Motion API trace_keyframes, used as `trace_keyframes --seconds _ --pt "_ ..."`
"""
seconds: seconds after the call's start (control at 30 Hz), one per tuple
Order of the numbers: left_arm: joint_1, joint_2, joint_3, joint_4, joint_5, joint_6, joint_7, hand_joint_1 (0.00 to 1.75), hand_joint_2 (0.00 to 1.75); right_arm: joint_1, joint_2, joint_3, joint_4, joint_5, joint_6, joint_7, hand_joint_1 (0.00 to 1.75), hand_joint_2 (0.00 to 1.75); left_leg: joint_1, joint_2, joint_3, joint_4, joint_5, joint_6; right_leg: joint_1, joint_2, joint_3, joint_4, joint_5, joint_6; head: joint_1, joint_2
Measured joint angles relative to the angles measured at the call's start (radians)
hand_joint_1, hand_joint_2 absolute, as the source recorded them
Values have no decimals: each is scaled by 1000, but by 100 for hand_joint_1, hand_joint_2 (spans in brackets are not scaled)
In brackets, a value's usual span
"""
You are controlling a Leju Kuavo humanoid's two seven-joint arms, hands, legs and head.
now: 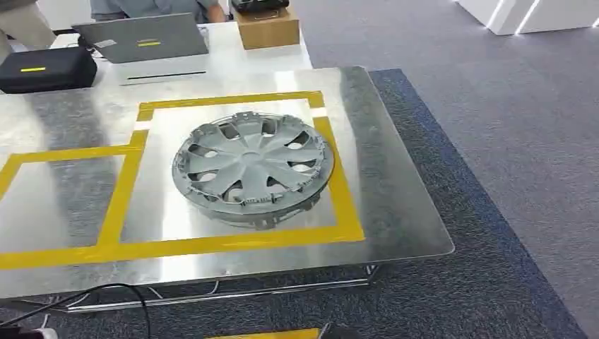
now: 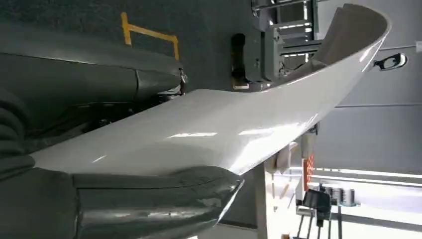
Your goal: Take the parts from the cabinet and place them on the table.
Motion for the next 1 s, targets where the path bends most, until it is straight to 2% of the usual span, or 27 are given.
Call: trace_keyframes --seconds 0.03,0.27,0.37,0.47,0.53,0.67,0.77,0.9,1.0 --pt "2 0 5 -3 -7 0 0 175 175 1 0 0 0 0 0 0 0 175 0 0 0 0 0 -5 0 0 1 0 0 0 -1 0" --pt "13 -25 5 -119 -153 -1 0 175 175 22 14 -1 0 -19 -36 -13 0 175 -1 0 7 0 -1 -5 0 -1 15 -12 3 4 0 0" --pt "14 -27 -13 -157 -172 -1 0 175 175 28 19 -1 0 -30 -34 -13 0 175 -2 0 7 0 -2 -3 -1 -1 17 -16 3 5 0 0" --pt "16 -23 -15 -169 -111 -1 0 175 175 31 20 -1 1 -38 -33 -13 0 175 -3 0 8 0 -3 -1 -2 -1 20 -19 4 7 -1 0" --pt "17 -11 -14 -162 -64 -1 14 175 175 33 21 -1 1 -42 -34 -13 0 175 -3 0 9 0 -3 0 -2 -1 22 -21 4 7 0 0" --pt "15 43 10 -89 -39 -3 92 175 175 33 22 -1 1 -45 -34 -8 0 175 -3 0 10 0 -4 1 -2 0 23 -22 3 8 0 0" --pt "12 71 26 -56 -39 -3 94 175 175 35 23 -1 2 -44 -37 -1 0 175 -3 0 10 0 -4 1 -2 -1 23 -22 3 9 0 0" --pt "4 83 67 -20 -74 0 91 175 175 34 30 -1 5 -44 -41 15 0 175 -3 0 12 0 -6 3 -2 -1 25 -22 3 9 0 0" --pt "1 122 111 30 -59 -27 193 175 175 33 36 0 8 -40 -40 27 0 175 -3 0 12 0 -6 3 -2 -1 26 -22 2 10 0 0"
